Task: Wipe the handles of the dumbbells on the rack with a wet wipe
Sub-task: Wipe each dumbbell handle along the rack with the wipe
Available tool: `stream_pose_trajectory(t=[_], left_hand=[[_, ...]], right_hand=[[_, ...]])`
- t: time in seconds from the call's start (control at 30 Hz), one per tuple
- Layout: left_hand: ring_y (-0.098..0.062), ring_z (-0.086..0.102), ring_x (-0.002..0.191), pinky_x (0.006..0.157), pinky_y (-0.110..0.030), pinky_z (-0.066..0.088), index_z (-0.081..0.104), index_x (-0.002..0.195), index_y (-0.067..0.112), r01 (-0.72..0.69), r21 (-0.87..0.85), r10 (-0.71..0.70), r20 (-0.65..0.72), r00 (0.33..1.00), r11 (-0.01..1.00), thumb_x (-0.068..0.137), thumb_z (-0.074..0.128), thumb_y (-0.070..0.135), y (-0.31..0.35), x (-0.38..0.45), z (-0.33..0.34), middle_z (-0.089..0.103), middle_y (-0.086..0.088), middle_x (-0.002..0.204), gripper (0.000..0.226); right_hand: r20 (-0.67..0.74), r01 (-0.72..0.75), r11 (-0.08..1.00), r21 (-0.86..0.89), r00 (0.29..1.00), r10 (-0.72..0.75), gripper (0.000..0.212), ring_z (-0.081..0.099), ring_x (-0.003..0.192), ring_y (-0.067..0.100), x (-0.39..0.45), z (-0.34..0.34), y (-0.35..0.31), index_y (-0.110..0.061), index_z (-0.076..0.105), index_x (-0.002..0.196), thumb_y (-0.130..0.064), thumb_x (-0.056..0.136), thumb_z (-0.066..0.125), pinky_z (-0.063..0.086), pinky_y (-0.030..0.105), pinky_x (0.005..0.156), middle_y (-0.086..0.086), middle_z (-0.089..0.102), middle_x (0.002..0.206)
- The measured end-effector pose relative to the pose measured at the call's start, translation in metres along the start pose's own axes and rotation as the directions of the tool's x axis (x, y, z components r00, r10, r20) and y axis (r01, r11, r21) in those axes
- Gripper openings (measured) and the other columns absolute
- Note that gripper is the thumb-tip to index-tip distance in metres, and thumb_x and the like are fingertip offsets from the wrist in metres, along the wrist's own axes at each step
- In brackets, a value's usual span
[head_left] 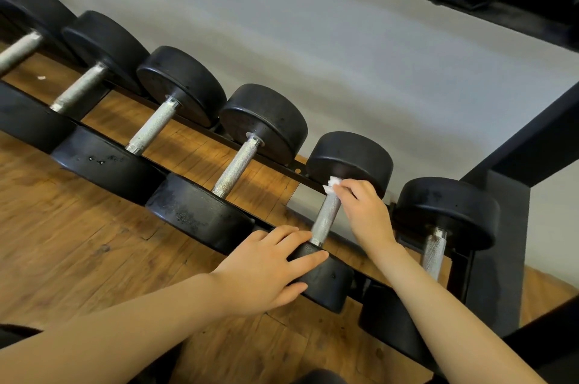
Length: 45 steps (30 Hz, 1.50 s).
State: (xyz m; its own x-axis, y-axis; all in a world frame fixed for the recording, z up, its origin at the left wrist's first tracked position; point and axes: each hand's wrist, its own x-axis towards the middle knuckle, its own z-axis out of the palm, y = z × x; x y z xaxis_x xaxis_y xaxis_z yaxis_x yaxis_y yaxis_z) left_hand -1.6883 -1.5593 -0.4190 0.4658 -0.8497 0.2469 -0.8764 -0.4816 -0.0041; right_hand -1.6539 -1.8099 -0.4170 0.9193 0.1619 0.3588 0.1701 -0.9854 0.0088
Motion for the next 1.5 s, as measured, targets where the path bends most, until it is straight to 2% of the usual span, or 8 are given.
stream_pose_trajectory(t=[0.23,0.53,0.7,0.93,1.13,1.3,1.4,1.5], left_hand=[[-0.024,0.054,0.126,0.086,-0.035,0.054,0.034,0.144,0.034,0.010,-0.022,-0.010,0.023,1.000,1.000,0.095,0.024,0.054,0.000,0.000,0.002,0.054,-0.003,0.140,0.054],[-0.022,0.058,0.120,0.082,-0.035,0.054,0.038,0.143,0.035,-0.008,-0.019,0.009,0.036,0.999,1.000,0.094,0.027,0.054,-0.002,0.003,0.001,0.058,-0.001,0.134,0.053],[-0.023,0.056,0.120,0.084,-0.037,0.054,0.035,0.144,0.035,-0.003,-0.024,0.005,0.056,0.998,1.000,0.096,0.027,0.055,-0.002,0.003,0.002,0.056,-0.002,0.135,0.053],[-0.022,0.056,0.121,0.084,-0.036,0.053,0.035,0.145,0.036,0.013,-0.044,-0.010,0.070,0.998,0.999,0.095,0.027,0.055,-0.001,0.003,0.003,0.055,-0.001,0.136,0.053],[-0.024,0.051,0.126,0.089,-0.037,0.051,0.029,0.148,0.036,0.029,-0.068,-0.023,0.100,0.995,0.997,0.097,0.023,0.054,-0.001,0.003,0.000,0.050,-0.002,0.141,0.055],[-0.025,0.048,0.130,0.092,-0.038,0.049,0.025,0.148,0.037,0.038,-0.102,-0.026,0.121,0.992,0.994,0.097,0.018,0.055,0.000,0.002,-0.001,0.047,-0.002,0.144,0.055],[-0.026,0.041,0.136,0.098,-0.040,0.045,0.016,0.150,0.038,0.042,-0.108,-0.028,0.128,0.991,0.993,0.096,0.012,0.056,0.001,0.002,-0.001,0.040,-0.003,0.150,0.057],[-0.026,0.032,0.141,0.103,-0.041,0.039,0.008,0.151,0.039,0.032,-0.113,-0.017,0.127,0.992,0.993,0.095,0.007,0.056,0.001,0.002,-0.002,0.031,-0.004,0.155,0.059]], right_hand=[[-0.020,0.011,0.998,0.065,1.000,-0.009,0.045,0.065,0.102,0.032,0.007,0.003,-0.002,-0.003,0.072,0.108,-0.004,0.065,0.086,0.053,0.040,0.087,0.013,0.070,0.108],[0.070,0.081,0.997,0.017,0.994,-0.082,0.048,0.066,0.101,0.027,0.004,-0.002,0.002,-0.006,0.073,0.107,-0.007,0.062,0.088,0.054,0.036,0.086,0.009,0.071,0.107],[0.123,0.043,0.999,-0.002,0.991,-0.042,0.049,0.063,0.101,0.023,0.010,-0.003,-0.005,-0.009,0.070,0.113,-0.011,0.067,0.086,0.053,0.029,0.085,0.008,0.071,0.107],[0.250,0.237,0.957,-0.166,0.949,-0.191,0.058,0.067,0.093,0.026,0.017,-0.022,-0.002,-0.008,0.068,0.119,-0.011,0.064,0.088,0.057,0.034,0.076,0.009,0.071,0.112],[0.336,0.286,0.946,-0.156,0.916,-0.221,0.060,0.059,0.116,0.024,0.020,-0.022,0.003,-0.011,0.054,0.136,-0.011,0.080,0.076,0.050,0.033,0.096,0.006,0.058,0.136],[0.344,0.175,0.974,-0.141,0.932,-0.117,0.065,0.050,0.130,0.017,0.025,-0.019,0.005,-0.017,0.033,0.149,-0.021,0.092,0.063,0.039,0.029,0.108,0.000,0.043,0.149],[0.388,0.216,0.975,-0.047,0.904,-0.181,0.059,0.037,0.139,0.015,0.020,-0.010,0.008,-0.016,0.037,0.148,-0.017,0.093,0.062,0.031,0.026,0.114,0.000,0.037,0.153],[0.294,0.089,0.987,0.135,0.947,-0.126,0.037,0.045,0.134,0.019,0.024,-0.008,0.014,-0.013,0.054,0.135,-0.020,0.100,0.049,0.030,0.025,0.110,0.002,0.050,0.144]])
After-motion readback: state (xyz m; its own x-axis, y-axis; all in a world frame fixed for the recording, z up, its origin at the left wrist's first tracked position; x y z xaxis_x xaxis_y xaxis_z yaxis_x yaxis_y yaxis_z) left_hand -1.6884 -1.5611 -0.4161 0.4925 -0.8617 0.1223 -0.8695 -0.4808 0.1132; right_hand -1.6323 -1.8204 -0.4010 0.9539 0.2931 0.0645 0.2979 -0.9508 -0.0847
